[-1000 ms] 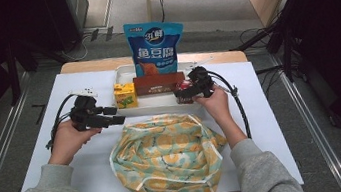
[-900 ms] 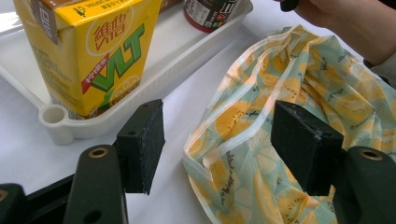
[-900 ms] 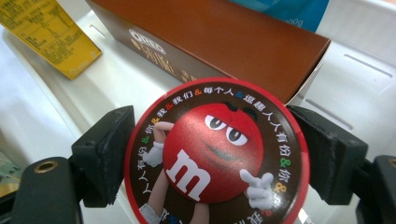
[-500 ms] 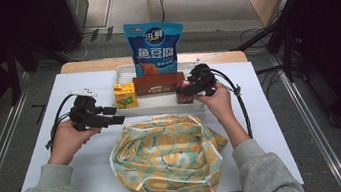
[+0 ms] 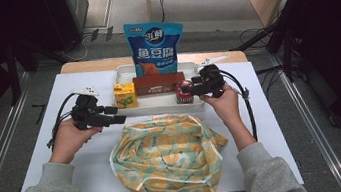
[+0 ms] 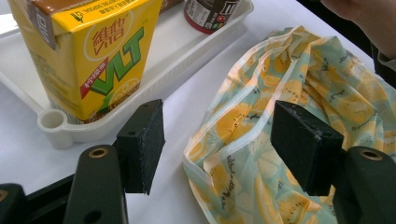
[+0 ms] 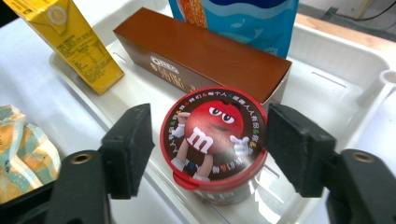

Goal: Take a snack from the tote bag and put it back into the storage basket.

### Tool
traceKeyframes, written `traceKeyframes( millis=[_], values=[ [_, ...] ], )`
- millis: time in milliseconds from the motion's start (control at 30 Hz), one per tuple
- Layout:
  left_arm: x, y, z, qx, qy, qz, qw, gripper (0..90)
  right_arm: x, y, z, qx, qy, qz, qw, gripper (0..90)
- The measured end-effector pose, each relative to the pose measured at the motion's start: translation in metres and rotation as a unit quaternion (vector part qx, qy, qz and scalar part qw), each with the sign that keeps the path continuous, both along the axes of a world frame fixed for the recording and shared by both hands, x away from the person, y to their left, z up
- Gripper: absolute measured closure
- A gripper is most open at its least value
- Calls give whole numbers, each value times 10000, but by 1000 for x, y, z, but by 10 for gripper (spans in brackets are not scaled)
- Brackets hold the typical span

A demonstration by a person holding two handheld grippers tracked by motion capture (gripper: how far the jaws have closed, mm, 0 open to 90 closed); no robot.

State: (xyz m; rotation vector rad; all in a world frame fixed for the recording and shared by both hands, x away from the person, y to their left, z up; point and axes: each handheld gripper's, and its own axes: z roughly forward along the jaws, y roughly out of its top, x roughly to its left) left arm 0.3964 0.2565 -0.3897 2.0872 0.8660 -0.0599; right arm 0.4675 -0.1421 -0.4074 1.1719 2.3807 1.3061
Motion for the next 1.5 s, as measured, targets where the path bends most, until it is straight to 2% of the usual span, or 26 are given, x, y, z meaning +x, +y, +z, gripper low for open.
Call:
traceKeyframes(
  millis=[133, 200, 300, 367, 433, 567, 633, 933, 1500],
  values=[
    [2, -1, 1, -23, 1, 3, 10000, 353, -7, -6, 0, -12, -70, -78, 9999, 441],
    [3, -1, 1, -26, -15, -16, 10000, 353, -10, -9, -1, 28, -30, -79, 10000, 472],
    [4, -2, 1, -44, -12, -17, 10000, 354, -15, -12, -4, 10, -90, -130, 9999, 558],
    [5, -2, 1, -42, -7, -24, 10000, 353, -18, -13, -6, 46, -4, -98, 9999, 615],
    [6, -2, 1, -40, 16, -10, 10000, 353, -20, -15, -7, 75, 13, -78, 9999, 685],
    [8, -2, 1, -66, 4, -20, 10000, 354, -27, -18, -6, 47, -158, -102, 9998, 900],
    [8, -2, 1, -80, 13, -26, 10000, 354, -30, -17, -6, -57, -237, -112, 9996, 900],
    [10, -3, 0, -83, 23, -28, 10000, 354, -29, -14, -16, -203, 9, -18, 9998, 900],
    [10, -4, 0, -72, 18, -41, 10000, 354, -30, -5, -18, -225, 45, 101, 9997, 900]
  ],
)
